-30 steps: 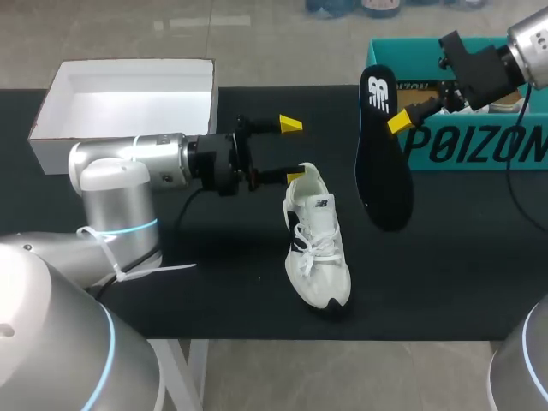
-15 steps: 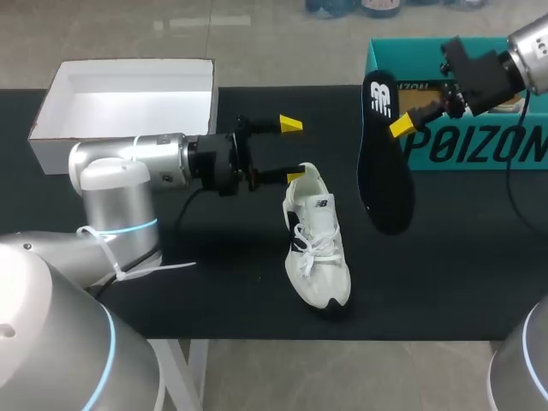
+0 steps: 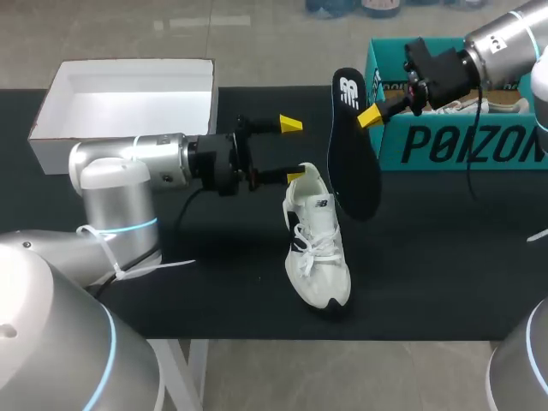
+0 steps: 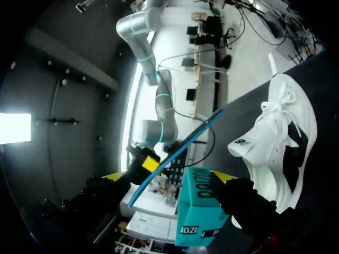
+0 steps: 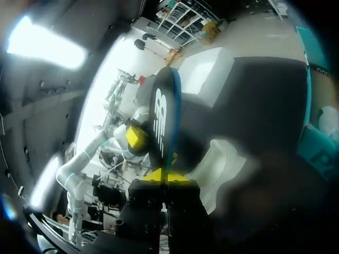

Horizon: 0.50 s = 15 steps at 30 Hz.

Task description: Take the shoe out of the shoebox, open the shoe tongue, remove and reinsert the insole, then place the shoe into the shoebox

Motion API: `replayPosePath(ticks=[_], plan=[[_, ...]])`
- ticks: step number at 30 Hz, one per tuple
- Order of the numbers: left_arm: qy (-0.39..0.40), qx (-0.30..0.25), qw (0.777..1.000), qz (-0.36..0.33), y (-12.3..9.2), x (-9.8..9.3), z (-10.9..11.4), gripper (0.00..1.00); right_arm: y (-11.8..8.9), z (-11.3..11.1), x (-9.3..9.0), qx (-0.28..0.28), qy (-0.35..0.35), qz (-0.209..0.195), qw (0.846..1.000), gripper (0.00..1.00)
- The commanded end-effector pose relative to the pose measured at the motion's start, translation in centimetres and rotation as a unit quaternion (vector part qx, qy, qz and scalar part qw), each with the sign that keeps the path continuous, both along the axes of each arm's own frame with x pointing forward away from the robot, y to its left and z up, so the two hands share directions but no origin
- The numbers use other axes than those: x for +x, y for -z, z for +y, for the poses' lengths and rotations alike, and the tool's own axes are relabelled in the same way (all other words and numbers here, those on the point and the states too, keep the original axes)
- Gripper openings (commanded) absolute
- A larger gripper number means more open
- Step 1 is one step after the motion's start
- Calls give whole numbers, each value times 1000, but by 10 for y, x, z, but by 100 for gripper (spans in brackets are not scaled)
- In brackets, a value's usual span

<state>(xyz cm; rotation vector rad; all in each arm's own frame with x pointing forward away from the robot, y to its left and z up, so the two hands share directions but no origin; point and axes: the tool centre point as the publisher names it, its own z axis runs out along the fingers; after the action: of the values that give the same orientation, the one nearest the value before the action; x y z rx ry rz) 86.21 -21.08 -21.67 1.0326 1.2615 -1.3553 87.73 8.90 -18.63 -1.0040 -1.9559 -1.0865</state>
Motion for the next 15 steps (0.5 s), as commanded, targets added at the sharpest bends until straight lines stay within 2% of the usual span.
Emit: replayPosePath(ticks=[1, 6, 15], plan=[[-2, -1, 1000, -1, 1, -1, -2, 100, 4, 18, 22, 11, -33, 22, 999, 0], [-2, -1, 1000, -1, 1, -1, -2, 100, 1, 38, 26, 18, -46, 27, 998, 0], [-2, -1, 1000, -1, 1, -1, -2, 100, 1, 68, 21, 16, -71, 34, 997, 0]])
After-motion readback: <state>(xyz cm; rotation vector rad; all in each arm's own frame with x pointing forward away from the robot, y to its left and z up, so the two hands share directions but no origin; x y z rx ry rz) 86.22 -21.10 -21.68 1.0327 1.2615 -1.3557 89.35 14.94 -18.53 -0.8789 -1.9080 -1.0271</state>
